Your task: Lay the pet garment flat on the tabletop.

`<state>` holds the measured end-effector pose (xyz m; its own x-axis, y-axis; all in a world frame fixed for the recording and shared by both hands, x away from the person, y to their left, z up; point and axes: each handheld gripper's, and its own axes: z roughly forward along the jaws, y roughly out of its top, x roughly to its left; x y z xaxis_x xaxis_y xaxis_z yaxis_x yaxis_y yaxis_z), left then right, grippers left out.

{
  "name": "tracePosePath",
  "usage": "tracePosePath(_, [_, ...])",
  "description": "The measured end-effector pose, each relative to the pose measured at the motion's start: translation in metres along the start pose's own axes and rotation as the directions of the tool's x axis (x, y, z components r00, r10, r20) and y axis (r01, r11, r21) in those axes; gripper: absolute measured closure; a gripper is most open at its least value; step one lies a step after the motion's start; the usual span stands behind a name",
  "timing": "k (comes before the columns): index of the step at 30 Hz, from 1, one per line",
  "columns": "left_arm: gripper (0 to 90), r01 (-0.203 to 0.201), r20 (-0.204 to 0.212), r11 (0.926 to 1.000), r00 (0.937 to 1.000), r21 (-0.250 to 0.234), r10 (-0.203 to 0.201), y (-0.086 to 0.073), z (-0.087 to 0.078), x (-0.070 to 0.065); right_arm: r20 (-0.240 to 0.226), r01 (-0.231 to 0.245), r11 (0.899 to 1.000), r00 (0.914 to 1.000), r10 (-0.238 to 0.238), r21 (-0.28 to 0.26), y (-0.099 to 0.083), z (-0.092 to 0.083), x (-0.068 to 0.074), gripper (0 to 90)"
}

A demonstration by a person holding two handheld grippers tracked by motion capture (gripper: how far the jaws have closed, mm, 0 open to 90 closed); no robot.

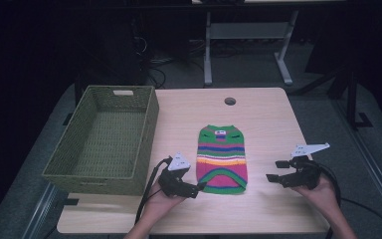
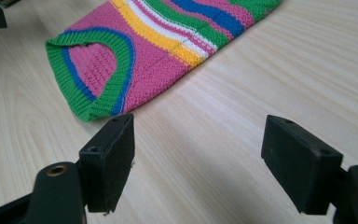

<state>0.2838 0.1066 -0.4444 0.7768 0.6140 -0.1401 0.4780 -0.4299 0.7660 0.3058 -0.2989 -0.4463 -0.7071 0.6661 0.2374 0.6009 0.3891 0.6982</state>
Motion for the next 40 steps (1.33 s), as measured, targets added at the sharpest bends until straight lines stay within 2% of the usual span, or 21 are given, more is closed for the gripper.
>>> tracePosePath(9, [16.1, -0.003, -0.001, 1.0000, 1.0000, 0.001, 0.003, -0.006, -0.004, -0.004, 0.002, -0.005, 1.000, 1.0000, 0.005, -0.002, -0.011, -0.002, 0.002, 25.2])
tracePosePath(14, [16.1, -0.020, -0.003, 0.9998, 0.9998, 0.010, 0.020, -0.009, -0.006, -0.005, 0.002, -0.008, 1.000, 1.0000, 0.008, -0.009, -0.016, -0.003, 0.003, 25.2])
tracePosePath(16, [16.1, -0.045, -0.011, 0.9987, 0.9989, 0.024, 0.045, -0.012, -0.007, -0.008, 0.011, -0.012, 1.000, 0.9999, 0.012, -0.008, -0.020, -0.005, 0.004, 25.2])
tracePosePath(23, [16.1, -0.040, -0.006, 0.9990, 0.9992, 0.022, 0.040, -0.018, -0.010, -0.010, 0.014, -0.022, 0.999, 0.9997, 0.022, -0.032, -0.031, -0.009, 0.006, 24.8])
tracePosePath(31, [16.0, -0.029, -0.002, 0.9996, 0.9996, 0.002, 0.029, -0.023, -0.018, -0.013, 0.026, -0.022, 0.999, 0.9994, 0.023, -0.037, -0.037, -0.013, 0.011, 23.5])
tracePosePath(32, [16.0, -0.015, 0.005, 0.9998, 0.9999, -0.012, 0.016, -0.025, -0.019, -0.013, 0.030, -0.023, 0.999, 0.9993, 0.024, -0.041, -0.039, -0.014, 0.011, 22.8])
tracePosePath(34, [16.0, -0.016, 0.002, 0.9997, 0.9999, -0.020, 0.016, -0.028, -0.021, -0.013, 0.026, -0.036, 0.998, 0.9990, 0.037, -0.050, -0.042, -0.014, 0.012, 22.5])
tracePosePath(36, [16.1, 0.007, 0.009, 0.9993, 0.9999, -0.037, -0.006, -0.029, -0.022, -0.014, 0.027, -0.040, 0.998, 0.9988, 0.041, -0.057, -0.044, -0.014, 0.014, 21.8])
tracePosePath(40, [16.1, 0.006, 0.007, 0.9982, 1.0000, -0.060, -0.005, -0.028, -0.025, -0.017, 0.026, -0.041, 0.997, 0.9987, 0.043, -0.072, -0.048, -0.017, 0.019, 20.7])
